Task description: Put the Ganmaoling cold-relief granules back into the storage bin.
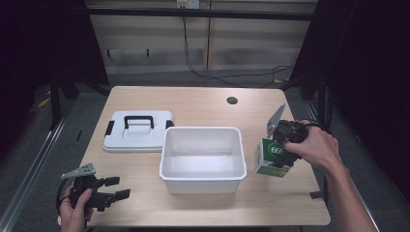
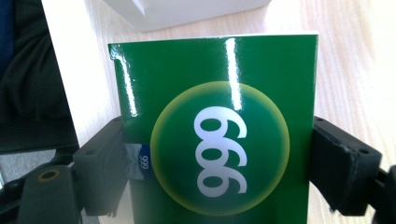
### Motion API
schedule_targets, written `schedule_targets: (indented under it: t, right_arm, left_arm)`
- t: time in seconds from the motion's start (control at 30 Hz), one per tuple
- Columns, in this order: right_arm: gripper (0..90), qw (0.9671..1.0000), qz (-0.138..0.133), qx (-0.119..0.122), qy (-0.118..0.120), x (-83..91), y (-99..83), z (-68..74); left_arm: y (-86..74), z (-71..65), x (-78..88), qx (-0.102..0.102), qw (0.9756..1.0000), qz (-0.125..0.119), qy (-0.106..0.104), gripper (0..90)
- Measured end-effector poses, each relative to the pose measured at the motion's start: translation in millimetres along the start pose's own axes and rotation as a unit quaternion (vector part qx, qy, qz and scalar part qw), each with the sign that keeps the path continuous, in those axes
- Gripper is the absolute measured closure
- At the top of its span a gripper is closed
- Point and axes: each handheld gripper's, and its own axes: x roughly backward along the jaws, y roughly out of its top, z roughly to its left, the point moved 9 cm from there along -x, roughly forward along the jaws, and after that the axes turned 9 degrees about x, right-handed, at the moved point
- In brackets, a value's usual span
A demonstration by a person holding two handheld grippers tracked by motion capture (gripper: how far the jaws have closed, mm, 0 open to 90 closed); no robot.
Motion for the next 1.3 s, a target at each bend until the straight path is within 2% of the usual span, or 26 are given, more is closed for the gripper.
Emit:
schedule_targets:
  t: [0.23,0.4,0.53,0.73,0.9,1.13,1.3]
  right_arm:
    - [15.9,0.9998,-0.016,-0.005,-0.004,12.6,1.9,0.9]
    - [16.0,0.9986,-0.051,-0.009,-0.007,19.5,3.5,0.8]
    - [16.0,0.998,-0.061,-0.01,-0.012,24.4,1.6,0.1]
    - [16.0,0.9964,-0.078,-0.025,-0.023,38.3,-1.6,0.8]
    - [16.0,0.9945,-0.098,-0.021,-0.031,45.1,-1.2,-0.9]
    - [16.0,0.9936,-0.106,-0.014,-0.036,52.3,6.6,-1.8]
    - [16.0,0.9943,-0.099,-0.011,-0.037,57.6,13.6,-3.0]
  left_arm:
    - [-0.1,-0.1,-0.1,-0.002,1.0,0.002,-0.001,16.0]
    - [-0.2,-0.2,-0.4,-0.003,1.0,0.002,-0.001,16.0]
    - [-0.2,-0.1,-0.5,-0.003,1.0,0.002,-0.001,16.0]
    - [-0.2,-0.3,-0.6,-0.002,1.0,0.001,0.0,16.0]
    - [0.1,-0.2,-0.5,-0.003,1.0,0.001,0.001,16.0]
    - [0.0,-0.4,-0.4,-0.003,1.0,0.001,0.0,16.0]
    - [0.1,-0.4,-0.6,-0.004,1.0,0.002,0.0,16.0]
